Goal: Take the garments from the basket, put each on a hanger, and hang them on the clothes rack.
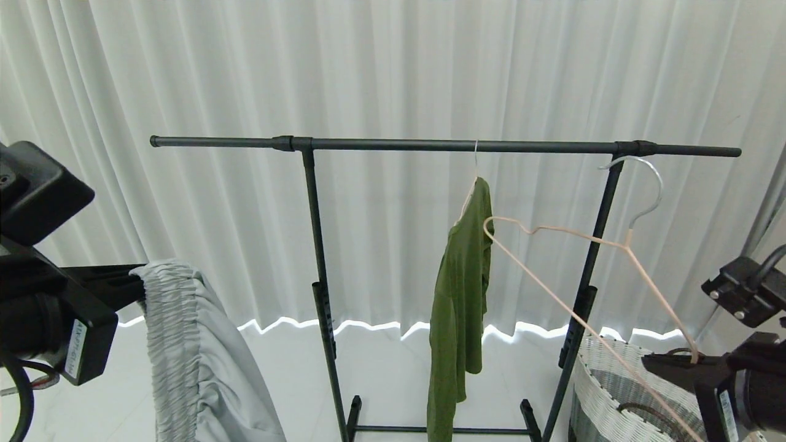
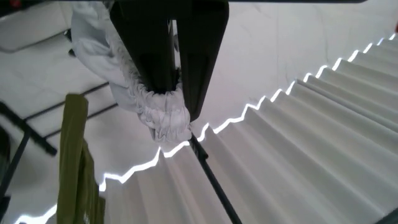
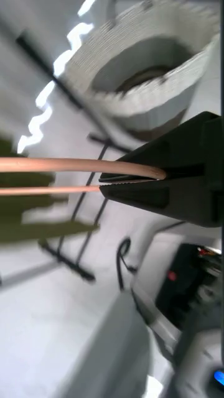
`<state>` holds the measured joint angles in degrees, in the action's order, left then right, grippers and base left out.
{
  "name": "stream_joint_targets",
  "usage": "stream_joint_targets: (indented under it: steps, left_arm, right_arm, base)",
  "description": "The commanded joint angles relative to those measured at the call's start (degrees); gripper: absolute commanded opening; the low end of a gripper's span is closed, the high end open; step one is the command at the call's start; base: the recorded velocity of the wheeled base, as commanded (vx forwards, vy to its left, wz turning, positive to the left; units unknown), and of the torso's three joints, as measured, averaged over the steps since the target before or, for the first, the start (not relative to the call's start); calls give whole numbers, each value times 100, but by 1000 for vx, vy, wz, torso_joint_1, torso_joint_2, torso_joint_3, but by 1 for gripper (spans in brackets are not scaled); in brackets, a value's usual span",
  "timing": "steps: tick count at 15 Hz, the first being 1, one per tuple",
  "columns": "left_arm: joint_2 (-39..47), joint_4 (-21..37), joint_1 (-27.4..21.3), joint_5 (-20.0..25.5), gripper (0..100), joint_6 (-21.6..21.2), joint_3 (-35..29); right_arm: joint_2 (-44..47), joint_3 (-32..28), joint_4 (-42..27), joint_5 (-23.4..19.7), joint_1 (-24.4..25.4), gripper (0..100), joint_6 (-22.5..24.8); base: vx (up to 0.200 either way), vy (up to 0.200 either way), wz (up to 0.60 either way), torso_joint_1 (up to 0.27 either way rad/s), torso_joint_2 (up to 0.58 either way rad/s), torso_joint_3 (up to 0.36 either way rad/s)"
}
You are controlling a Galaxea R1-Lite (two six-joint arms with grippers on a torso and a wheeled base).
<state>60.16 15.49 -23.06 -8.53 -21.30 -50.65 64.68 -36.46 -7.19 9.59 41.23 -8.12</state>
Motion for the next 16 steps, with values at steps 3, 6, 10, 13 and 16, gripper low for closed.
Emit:
stream_joint_targets:
  steps: [3, 6, 10, 13, 16]
  left_arm:
    - [400, -11, -119, -26, 0, 38, 20]
    - [919, -3, -146, -245, 0, 442, -59]
    - [1833, -46, -585, -702, 0, 2174, -700]
    - [2457, -55, -691, -1476, 0, 2850, -1157]
    - [2571, -55, -691, -1485, 0, 2859, -1324]
  right_arm:
    - [18, 25, -1, -28, 1810, 0, -287]
    - [80, 139, 7, -37, 3067, 0, -867]
    - [589, 95, 341, -63, 3884, 0, -1350]
    - [1073, -36, 939, -72, 4025, 0, -1438]
    - [1328, -283, 1000, -72, 4042, 0, -1640]
  base:
    - [0, 0, 0, 0, 0, 0]
    - [0, 0, 0, 0, 0, 0]
    - [0, 0, 0, 0, 0, 0]
    - [0, 0, 0, 0, 0, 0]
    - [0, 0, 0, 0, 0, 0]
